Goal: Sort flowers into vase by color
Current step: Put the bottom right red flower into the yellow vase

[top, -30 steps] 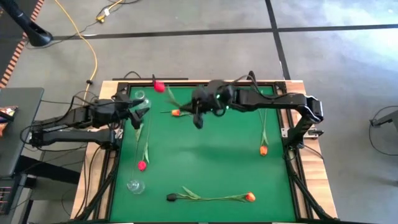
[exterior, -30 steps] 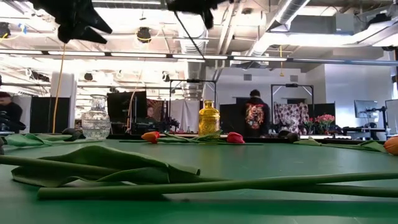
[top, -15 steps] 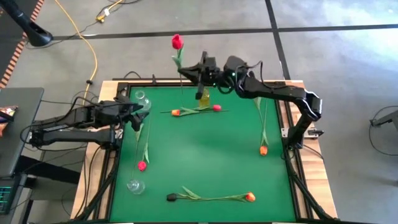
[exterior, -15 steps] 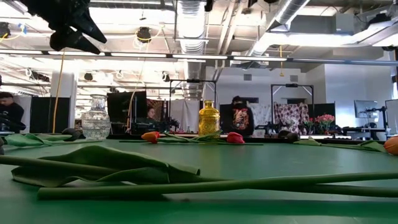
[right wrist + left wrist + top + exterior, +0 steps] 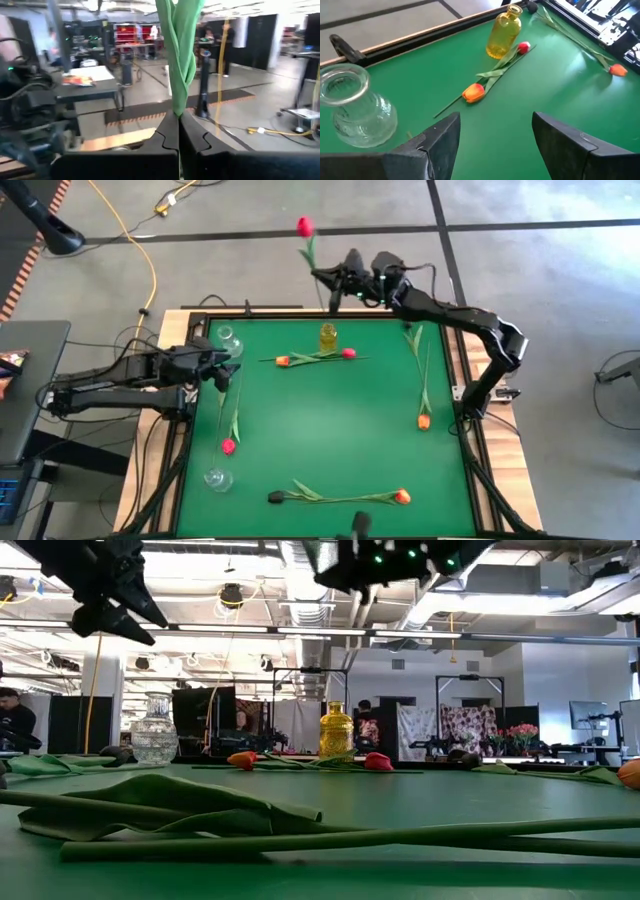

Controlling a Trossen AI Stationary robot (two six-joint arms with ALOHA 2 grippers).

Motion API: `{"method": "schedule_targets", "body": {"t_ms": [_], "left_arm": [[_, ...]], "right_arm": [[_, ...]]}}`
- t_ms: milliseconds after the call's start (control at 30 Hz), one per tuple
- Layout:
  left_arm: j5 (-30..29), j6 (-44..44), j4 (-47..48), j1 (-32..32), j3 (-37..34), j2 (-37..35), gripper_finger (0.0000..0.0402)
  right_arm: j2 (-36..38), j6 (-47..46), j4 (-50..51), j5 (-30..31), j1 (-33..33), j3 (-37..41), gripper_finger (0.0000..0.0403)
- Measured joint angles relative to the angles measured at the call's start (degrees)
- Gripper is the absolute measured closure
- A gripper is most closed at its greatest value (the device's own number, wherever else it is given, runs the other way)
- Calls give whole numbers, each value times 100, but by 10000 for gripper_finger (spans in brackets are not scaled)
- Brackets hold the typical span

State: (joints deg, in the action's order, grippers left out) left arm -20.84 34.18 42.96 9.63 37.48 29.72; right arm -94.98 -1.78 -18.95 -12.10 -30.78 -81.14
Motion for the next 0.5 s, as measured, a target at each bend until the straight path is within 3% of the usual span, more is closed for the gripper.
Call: {"method": "schedule_targets", "body": {"t_ms": [300,500], "left_arm": [[-609,397,-53,0,-24,95,166],[-684,447,-398,0,-24,336,166]], "right_arm": [[278,-787,-2585,-137,-354,1721,384],[213,-787,-2729,-130,-296,2085,384]]}}
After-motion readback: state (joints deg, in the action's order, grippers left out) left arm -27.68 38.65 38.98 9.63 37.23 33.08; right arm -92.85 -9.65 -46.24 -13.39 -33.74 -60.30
